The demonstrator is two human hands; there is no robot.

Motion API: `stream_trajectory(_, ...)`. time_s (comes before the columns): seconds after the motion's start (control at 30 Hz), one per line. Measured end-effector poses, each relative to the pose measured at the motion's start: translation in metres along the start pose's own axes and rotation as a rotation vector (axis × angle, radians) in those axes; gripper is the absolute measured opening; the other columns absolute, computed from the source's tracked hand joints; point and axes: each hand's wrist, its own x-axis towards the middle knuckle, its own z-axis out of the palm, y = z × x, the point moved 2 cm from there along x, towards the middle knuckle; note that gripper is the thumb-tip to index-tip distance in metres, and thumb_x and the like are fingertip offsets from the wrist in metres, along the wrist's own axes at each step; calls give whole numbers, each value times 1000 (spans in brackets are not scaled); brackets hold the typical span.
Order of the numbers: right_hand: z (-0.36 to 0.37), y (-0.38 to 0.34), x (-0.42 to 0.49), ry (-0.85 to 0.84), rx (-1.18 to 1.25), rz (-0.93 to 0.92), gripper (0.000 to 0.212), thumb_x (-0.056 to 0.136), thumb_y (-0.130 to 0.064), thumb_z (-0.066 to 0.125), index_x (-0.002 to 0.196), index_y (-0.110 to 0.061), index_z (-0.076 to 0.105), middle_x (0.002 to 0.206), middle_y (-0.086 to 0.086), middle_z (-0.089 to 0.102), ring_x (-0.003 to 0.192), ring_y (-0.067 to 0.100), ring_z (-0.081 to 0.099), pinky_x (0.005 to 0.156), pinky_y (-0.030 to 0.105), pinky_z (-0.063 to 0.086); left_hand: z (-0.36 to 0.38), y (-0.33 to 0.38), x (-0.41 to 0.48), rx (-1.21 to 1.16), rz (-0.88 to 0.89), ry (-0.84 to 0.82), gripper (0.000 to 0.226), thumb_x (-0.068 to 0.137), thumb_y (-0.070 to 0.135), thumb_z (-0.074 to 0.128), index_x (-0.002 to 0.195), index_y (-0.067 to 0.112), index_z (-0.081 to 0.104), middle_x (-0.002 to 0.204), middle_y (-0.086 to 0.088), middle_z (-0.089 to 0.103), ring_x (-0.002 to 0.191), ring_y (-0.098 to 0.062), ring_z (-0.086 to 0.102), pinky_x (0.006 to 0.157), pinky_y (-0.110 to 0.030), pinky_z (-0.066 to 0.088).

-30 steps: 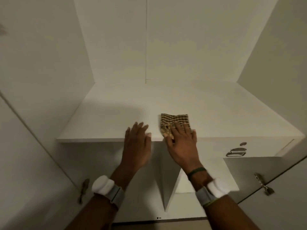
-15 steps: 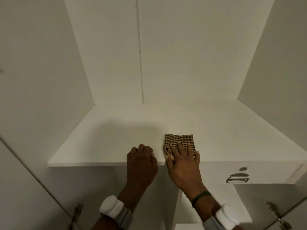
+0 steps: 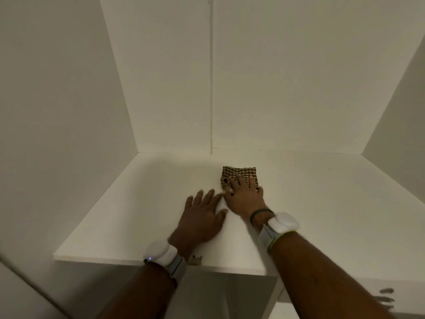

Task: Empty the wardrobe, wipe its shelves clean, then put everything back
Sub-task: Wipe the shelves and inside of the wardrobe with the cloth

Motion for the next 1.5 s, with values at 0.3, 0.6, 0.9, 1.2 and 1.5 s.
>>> stream_trajectory(0.3,1,-1,111,106,15,86,61,99,-56,33,156,-34,28,166,1,19,152,38,8,119,63,7,9,-4,9,-16,49,78,67,100,59,19,160,30,12,169,1,5,155,-28,0,124,-51,0)
stream_trajectory(0.6,10,-1,105,203,80,34,51,102,-40,36,150,-25,41,160,3,35,149,38,21,119,61,12,-1,-27,28,-127,130,-10,75,93,78,28,157,41,19,168,13,7,155,-12,-2,125,-44,0)
stream_trajectory(0.9,4,-10,92,198,201,-206,45,103,-42,41,142,-21,50,139,9,56,137,33,42,115,54,29,-4,-24,20,-140,13,84,68,98,70,28,157,36,25,167,9,15,155,-14,5,126,-39,3)
stream_trajectory(1.2,-1,-59,65,24,741,-300,43,104,-42,47,140,-21,55,136,3,62,124,23,57,105,35,44,-20,-40,21,-154,-242,138,56,99,49,52,144,15,50,153,-7,43,145,-24,36,120,-33,26)
stream_trajectory(1.5,-71,-198,28,-258,1473,-333,39,103,-42,51,134,-20,62,125,-3,68,113,16,64,102,39,52,-185,-109,-27,174,-487,237,57,97,45,54,145,14,49,153,-13,41,145,-36,32,119,-44,29)
